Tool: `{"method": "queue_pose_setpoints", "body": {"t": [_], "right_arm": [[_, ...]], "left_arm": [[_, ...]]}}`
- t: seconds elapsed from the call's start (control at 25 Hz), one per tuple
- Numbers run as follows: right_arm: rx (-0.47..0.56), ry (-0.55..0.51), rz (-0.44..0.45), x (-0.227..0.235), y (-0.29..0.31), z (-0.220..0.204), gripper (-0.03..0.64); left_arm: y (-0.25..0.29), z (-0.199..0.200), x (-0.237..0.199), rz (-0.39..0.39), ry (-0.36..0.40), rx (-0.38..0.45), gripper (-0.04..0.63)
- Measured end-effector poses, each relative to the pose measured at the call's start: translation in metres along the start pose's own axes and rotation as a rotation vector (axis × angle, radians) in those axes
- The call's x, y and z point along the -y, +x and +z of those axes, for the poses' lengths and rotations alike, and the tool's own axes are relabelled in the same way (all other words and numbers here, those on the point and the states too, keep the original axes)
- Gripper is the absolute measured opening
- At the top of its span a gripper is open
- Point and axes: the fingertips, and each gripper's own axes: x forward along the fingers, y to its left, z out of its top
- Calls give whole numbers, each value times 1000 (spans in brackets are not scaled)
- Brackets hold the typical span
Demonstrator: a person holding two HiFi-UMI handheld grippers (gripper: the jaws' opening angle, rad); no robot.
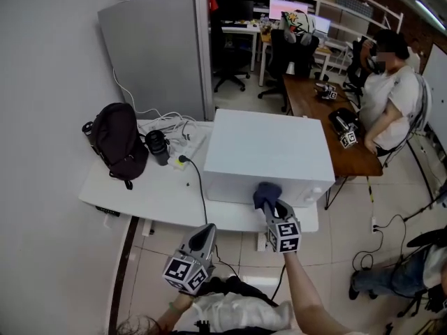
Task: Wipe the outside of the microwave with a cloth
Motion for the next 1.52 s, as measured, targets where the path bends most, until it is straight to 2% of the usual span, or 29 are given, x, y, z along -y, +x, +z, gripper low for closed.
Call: {"method": "queue_pose_setpoints", "body": {"t": [0.24,0.36,0.44,0.56,0.72,0.88,1.08,1.16,1.28,1.52], "right_arm": [[-13,98,-238,108,-64,-24,67],[-38,88,-284,133,-84,-33,67],[-45,85,-283,130,-90,-36,67],[-26,88,-206,87,-84,-34,67],[-38,69,12,-16,-43,-40,67],[-54,-10,239,-121,5,-32,67],[-62,-112,419,-201,54,-13,67],[-83,-146,446,-214,72,-13,67],[-133,-140,403,-205,96,-19,67],[-193,-110,269,-123,84,-41,67]], "left_arm": [[14,-9,13,-60,-7,-25,-14],[19,-11,17,-76,-8,-36,-14],[22,-11,18,-83,-11,-37,-14],[23,-10,17,-88,-10,-36,-14],[22,-9,13,-79,-7,-34,-14],[13,-5,5,-50,-3,-26,-14],[-6,-3,-9,8,2,-18,-14],[-15,-2,-16,37,0,-18,-14],[-25,2,-26,76,-3,-8,-14],[-27,2,-32,89,5,-6,-14]]}}
